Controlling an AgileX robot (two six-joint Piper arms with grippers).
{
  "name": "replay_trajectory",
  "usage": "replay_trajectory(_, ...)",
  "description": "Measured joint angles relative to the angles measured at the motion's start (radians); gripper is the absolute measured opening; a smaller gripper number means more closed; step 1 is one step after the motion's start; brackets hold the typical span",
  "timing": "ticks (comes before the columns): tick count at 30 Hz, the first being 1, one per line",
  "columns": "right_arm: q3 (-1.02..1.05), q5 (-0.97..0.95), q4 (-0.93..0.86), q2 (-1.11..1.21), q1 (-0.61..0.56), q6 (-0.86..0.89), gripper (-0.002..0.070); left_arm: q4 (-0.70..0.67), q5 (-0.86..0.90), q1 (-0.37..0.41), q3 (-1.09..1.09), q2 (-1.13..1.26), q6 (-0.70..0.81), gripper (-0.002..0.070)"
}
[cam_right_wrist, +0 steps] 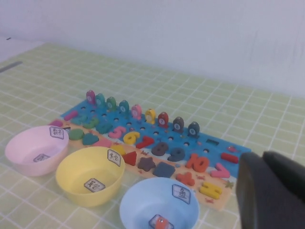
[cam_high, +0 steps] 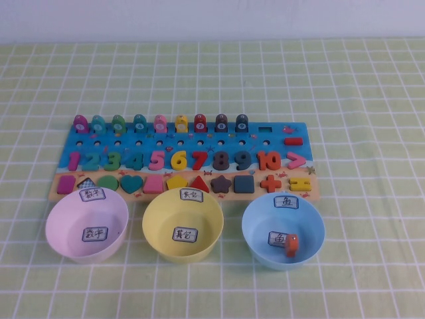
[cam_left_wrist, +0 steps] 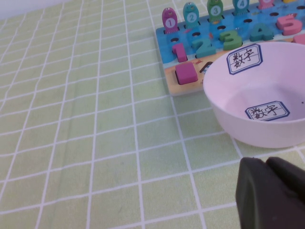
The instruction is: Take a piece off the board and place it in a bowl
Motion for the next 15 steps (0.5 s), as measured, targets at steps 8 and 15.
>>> replay_trajectory(8, 0.063, 0.122, -0.011, -0.076, 0.000, 0.004, -0.0017, 0.000, 0.000, 0.000, 0.000, 0.000, 0.000, -0.0005)
replay_trajectory(15, 0.213, 0.022, -0.036, -0.076, 0.000, 0.004, -0.0017, 0.000, 0.000, 0.000, 0.000, 0.000, 0.000, -0.0005)
